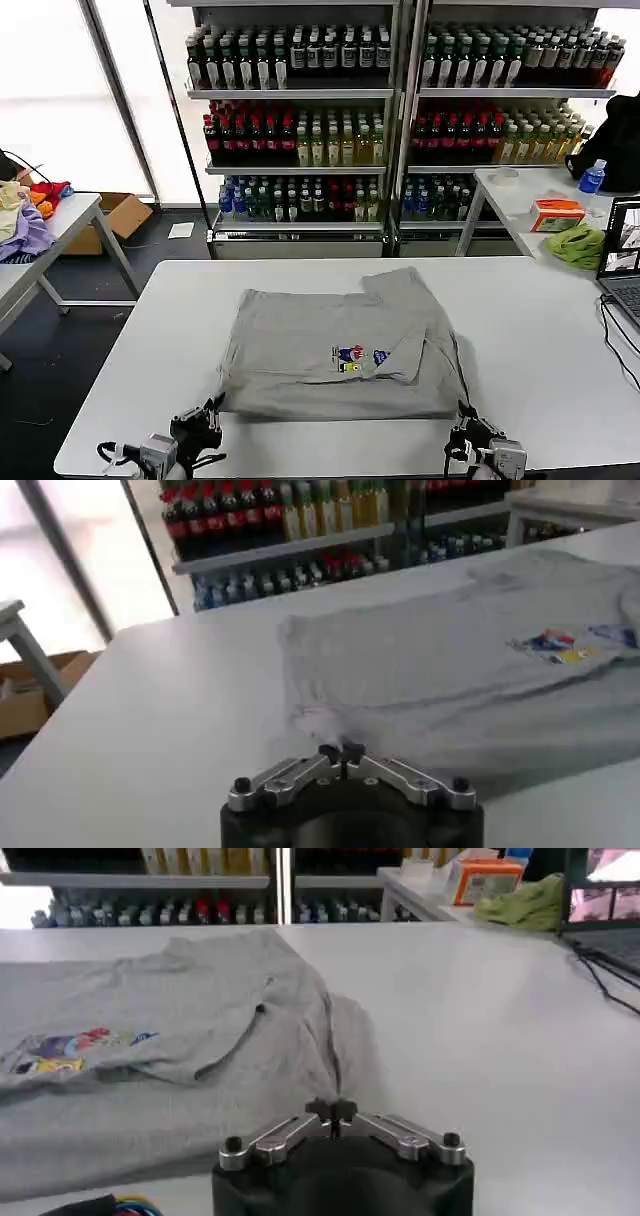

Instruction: Fold and organize the clothes.

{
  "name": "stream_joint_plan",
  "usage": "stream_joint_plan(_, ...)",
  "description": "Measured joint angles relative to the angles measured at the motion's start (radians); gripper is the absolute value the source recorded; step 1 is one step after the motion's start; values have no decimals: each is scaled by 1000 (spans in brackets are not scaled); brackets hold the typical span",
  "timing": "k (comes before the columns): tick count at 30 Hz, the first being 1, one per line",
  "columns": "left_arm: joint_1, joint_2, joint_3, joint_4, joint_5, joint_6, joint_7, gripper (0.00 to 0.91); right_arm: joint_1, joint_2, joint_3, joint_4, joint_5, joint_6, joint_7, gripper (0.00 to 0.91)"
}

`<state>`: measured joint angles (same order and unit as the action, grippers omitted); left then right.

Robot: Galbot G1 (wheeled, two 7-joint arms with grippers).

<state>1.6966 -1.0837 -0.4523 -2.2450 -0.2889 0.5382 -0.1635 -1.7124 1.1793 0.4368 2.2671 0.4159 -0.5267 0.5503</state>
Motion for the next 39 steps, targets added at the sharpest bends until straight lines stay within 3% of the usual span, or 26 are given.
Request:
stream_joint_plan(1, 9, 0, -2, -3, 5, 0, 0, 272, -7, 0, 0, 4, -4, 0, 2, 907)
stream_joint_plan(2, 19, -1, -3, -8, 9, 0, 0, 453, -15, 0, 0, 8, -8, -1, 5, 907)
stream_joint_plan(3, 31, -4, -3, -14, 13, 0, 0, 453, -22, 0, 0, 11, -12, -1, 8, 907)
stream_joint_plan(4, 41, -6, -3, -18, 17, 0, 0, 907, -28, 0, -1, 15, -14, -2, 10, 907)
stream_joint_plan(18, 100, -43, 8, -58, 50, 13, 14, 907, -129, 5, -13, 113, -44, -1, 53, 907)
stream_joint_plan(26, 89, -47, -11, -103, 55, 1, 15, 907, -52, 19, 50, 141, -5, 6, 45, 907)
stream_joint_plan(29, 66, -40, -27, -111, 38, -13, 20, 907, 19, 17, 77, 119, 5, 19, 27, 907)
stream_joint_plan(39, -108, -30, -64, -63, -24, -52, 84, 907, 312, -45, 97, -33, 84, 9, -106, 907)
